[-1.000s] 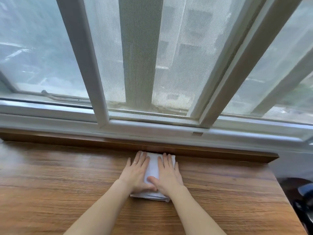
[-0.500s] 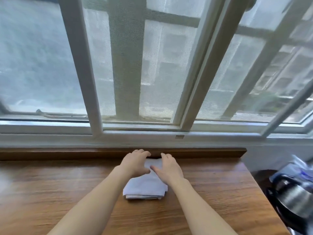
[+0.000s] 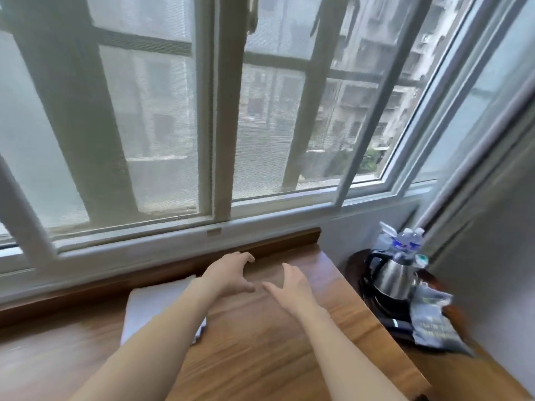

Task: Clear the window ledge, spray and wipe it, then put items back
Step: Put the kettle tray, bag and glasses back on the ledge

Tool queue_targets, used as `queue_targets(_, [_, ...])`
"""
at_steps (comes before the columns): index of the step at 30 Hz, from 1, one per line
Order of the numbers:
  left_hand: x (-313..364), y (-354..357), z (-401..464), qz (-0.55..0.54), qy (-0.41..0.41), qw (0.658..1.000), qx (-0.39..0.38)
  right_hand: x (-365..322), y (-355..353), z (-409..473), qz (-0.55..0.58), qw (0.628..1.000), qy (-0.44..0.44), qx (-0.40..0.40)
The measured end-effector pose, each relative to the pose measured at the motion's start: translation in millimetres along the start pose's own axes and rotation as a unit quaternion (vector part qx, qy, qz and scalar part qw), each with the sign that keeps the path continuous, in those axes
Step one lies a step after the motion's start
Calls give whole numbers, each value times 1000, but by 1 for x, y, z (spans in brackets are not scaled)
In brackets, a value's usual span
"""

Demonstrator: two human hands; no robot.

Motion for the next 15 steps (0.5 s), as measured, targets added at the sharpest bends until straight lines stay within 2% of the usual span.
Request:
queue_targets(7, [122, 39, 52, 21, 41, 999, 0, 109, -81, -8, 1, 998, 49, 38])
queue_targets(15, [261, 109, 110, 12, 65, 998, -3, 243, -173, -12, -12, 996, 59, 66])
Point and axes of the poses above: each hand's wrist, its own z-axis towards the middle knuckle, its own y-axis out of the palm, x = y × z, the point moved 2 cm from there along z, towards the middle knuckle, and after that the axes turned 1 degree about z, right-handed, at the moved point
